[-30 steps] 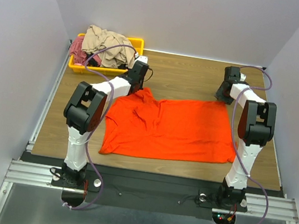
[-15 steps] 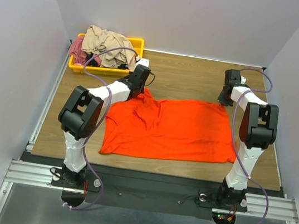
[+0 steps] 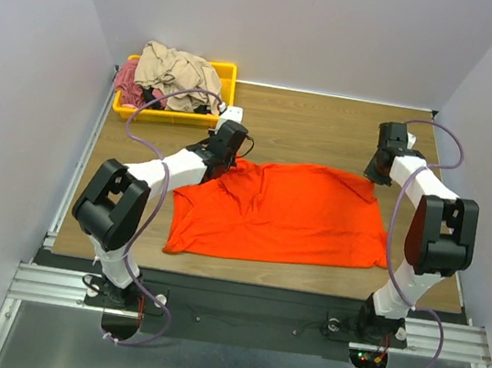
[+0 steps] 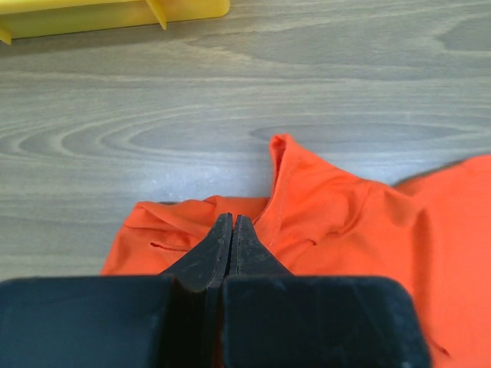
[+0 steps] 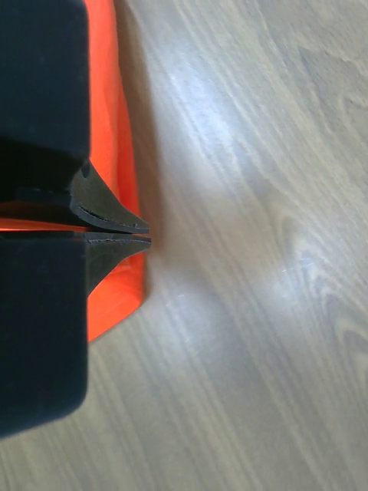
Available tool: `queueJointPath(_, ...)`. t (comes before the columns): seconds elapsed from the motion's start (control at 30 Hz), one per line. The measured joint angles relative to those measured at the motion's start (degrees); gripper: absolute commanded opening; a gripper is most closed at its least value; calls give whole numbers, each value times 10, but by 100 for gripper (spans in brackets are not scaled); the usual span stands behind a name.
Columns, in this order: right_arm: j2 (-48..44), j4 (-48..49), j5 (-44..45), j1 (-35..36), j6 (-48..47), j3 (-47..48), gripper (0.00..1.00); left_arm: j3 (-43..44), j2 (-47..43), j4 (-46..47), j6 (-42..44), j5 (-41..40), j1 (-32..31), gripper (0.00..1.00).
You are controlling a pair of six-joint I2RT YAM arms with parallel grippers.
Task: Fold and stack the t-shirts
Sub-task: Fold the other side of the tshirt into a rectangle
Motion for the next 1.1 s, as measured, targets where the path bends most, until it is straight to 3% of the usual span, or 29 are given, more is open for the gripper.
queueJointPath(0.4,-101,-2,-8,3,0,-61,0,-73,-116,-4,-42,-44,-33,0)
queueJointPath(0.83,-209,-15,8,3,1,-126,0,-189,-271,-38,-137,-37,-52,0)
queueJointPath(1.1,-226,-31,44,3,4,-162,0,-255,-284,-70,-217,-32,-71,0)
